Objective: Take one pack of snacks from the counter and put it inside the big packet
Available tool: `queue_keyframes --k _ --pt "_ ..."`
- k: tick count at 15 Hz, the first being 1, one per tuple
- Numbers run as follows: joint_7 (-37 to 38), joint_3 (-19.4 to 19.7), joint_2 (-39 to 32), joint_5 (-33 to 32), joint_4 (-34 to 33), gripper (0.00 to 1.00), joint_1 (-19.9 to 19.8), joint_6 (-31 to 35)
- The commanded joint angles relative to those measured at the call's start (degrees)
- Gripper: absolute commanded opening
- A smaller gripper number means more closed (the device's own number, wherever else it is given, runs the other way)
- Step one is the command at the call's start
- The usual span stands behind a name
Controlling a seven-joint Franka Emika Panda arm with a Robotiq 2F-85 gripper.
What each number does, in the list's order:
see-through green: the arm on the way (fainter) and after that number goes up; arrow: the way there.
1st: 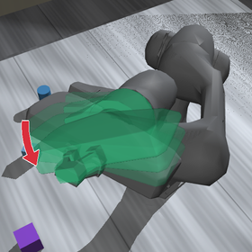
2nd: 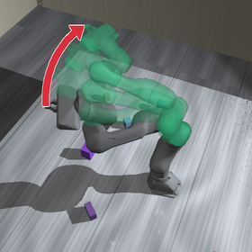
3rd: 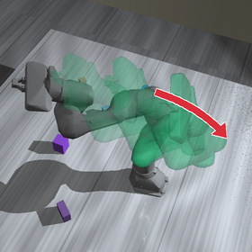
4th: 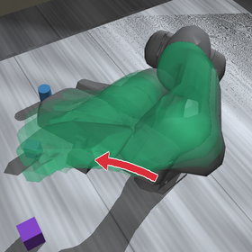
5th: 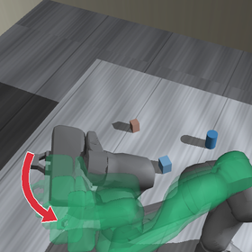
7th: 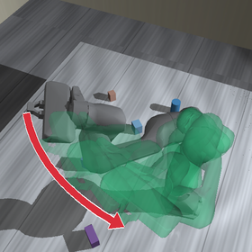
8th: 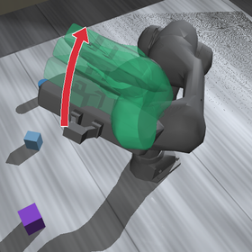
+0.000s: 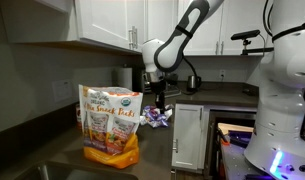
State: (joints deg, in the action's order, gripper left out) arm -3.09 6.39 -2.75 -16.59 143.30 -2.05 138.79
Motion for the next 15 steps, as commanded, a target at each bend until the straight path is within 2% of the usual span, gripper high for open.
queue_keyframes --k 1,6,8,12,13,15 --pt "-1.5 -0.8 -1.3 0.9 2.1 0.62 -0.9 6.1" --pt "0.9 -0.4 -8.2 -3.0 1.7 0.94 -0.2 14.7" --pt "2.6 0.6 -10.9 -6.5 0.5 1.0 0.7 17.9" --pt "4.1 2.9 -15.3 -10.9 -2.9 1.0 2.2 21.6" --pt "4.4 3.6 -16.1 -11.6 -3.8 0.82 2.7 21.6" --pt "4.2 4.5 -17.8 -11.7 -5.4 0.68 3.3 21.6"
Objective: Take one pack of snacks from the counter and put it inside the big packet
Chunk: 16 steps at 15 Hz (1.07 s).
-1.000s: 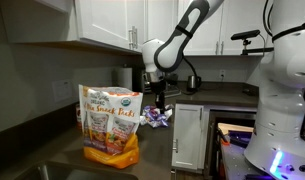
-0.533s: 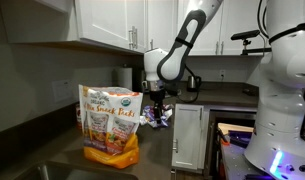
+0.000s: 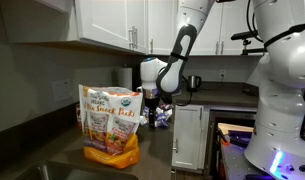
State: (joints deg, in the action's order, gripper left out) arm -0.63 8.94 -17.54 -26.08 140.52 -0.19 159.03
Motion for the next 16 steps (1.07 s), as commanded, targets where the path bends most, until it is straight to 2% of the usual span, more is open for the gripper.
queue_keyframes --k 1,2,3,6,7,8,9,11,16 --pt "1.7 2.3 -3.8 -2.2 -3.3 0.66 1.8 1.1" --pt "2.3 3.0 -4.6 -2.2 -4.1 0.75 2.3 0.5" --pt "3.7 4.1 -5.3 -2.6 -4.7 0.76 3.1 -0.1" --pt "5.9 6.7 -7.6 -3.2 -6.2 0.89 4.8 -0.4" --pt "6.5 7.4 -8.2 -3.2 -6.6 0.86 5.3 -0.8" --pt "6.8 7.8 -8.8 -3.0 -6.9 0.63 5.4 -1.0" --pt "7.1 8.0 -9.1 -2.6 -7.1 0.63 5.6 -1.5" --pt "8.0 8.3 -8.9 -2.0 -7.4 0.5 6.1 -3.2" --pt "11.1 7.8 -6.6 -2.3 -8.5 0.17 6.8 -12.4"
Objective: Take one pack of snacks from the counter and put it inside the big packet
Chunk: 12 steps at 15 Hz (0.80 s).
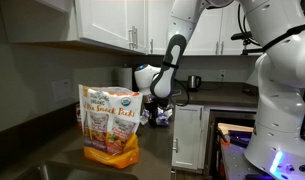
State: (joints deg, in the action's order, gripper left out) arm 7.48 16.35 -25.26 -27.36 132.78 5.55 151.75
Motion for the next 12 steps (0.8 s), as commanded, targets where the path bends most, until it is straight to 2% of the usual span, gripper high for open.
queue_keyframes --k 1,3,4,5,7,12 --pt "3.7 0.4 1.7 -1.4 -0.8 0.1 1.2 -6.7" --pt "4.9 0.0 3.6 -1.7 -0.5 0.07 1.3 -10.2" --pt "5.0 -0.4 5.0 -1.6 0.0 0.1 1.3 -11.9" --pt "5.3 -0.8 6.3 -1.6 0.3 0.06 1.1 -13.4" --pt "5.4 -1.6 9.8 -1.9 1.5 0.08 0.5 -16.0" --pt "3.8 -4.1 17.7 -0.8 5.4 0.08 -1.8 -17.3"
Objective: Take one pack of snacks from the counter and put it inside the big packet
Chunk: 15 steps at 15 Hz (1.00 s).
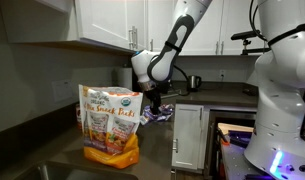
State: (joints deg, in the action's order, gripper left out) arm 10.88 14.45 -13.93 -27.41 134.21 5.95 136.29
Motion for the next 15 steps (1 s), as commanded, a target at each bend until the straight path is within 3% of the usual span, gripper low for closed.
queue_keyframes --k 1,5,8,11,15 --pt "-0.7 -2.9 8.5 0.0 5.1 0.08 -2.6 -2.8" --pt "-2.7 -6.3 17.2 1.7 8.6 0.08 -3.7 -6.7" --pt "-5.4 -9.6 21.7 6.5 9.6 0.08 -3.3 -8.5" --pt "-8.7 -12.9 23.9 13.1 8.6 0.08 -1.9 -9.8" --pt "-9.1 -17.9 22.3 15.5 3.2 0.08 0.0 -17.6"
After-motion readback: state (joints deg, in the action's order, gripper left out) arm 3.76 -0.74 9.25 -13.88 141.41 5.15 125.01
